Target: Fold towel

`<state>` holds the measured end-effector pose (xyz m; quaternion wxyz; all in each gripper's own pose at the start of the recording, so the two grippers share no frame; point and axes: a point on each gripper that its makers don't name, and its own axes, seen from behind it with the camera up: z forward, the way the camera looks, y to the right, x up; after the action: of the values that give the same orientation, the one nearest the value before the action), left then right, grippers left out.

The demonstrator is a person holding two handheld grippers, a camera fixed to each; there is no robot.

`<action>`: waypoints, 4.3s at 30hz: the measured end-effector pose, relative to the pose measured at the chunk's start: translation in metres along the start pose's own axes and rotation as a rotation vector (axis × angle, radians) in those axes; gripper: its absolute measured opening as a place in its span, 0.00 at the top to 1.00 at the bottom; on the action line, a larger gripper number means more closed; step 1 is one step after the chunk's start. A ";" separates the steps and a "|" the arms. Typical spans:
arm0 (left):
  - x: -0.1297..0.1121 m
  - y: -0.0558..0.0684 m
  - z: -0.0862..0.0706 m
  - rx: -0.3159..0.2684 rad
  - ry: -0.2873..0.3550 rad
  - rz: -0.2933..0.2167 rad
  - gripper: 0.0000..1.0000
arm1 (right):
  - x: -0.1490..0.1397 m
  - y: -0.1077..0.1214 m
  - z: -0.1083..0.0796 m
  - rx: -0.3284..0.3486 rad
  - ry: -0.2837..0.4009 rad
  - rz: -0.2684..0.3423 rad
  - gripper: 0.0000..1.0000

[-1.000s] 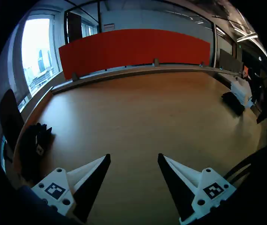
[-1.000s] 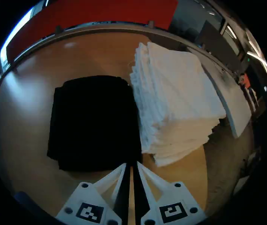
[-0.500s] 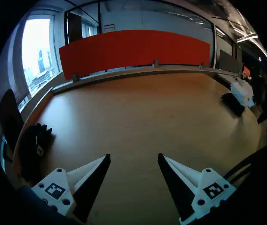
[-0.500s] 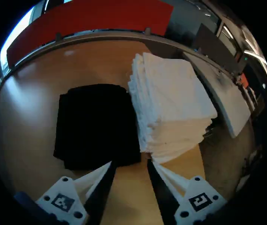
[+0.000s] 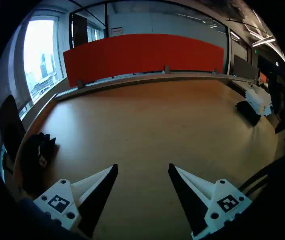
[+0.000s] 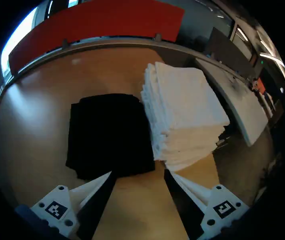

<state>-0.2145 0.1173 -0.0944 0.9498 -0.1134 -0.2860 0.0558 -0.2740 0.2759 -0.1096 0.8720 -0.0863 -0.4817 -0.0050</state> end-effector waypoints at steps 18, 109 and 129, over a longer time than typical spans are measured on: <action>0.003 -0.005 -0.005 0.003 0.018 -0.012 0.06 | 0.031 -0.023 -0.031 0.028 0.149 0.136 0.09; 0.143 -0.121 -0.015 0.213 0.411 -0.175 0.06 | 0.212 -0.249 -0.212 0.266 0.923 0.059 0.00; 0.137 -0.124 -0.002 0.175 0.470 -0.180 0.06 | 0.203 -0.272 -0.201 0.232 0.888 0.096 0.00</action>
<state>-0.0950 0.0205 0.0076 0.9975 -0.0148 -0.0608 -0.0323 -0.0216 -0.0082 -0.0042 0.9971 0.0001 -0.0542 0.0528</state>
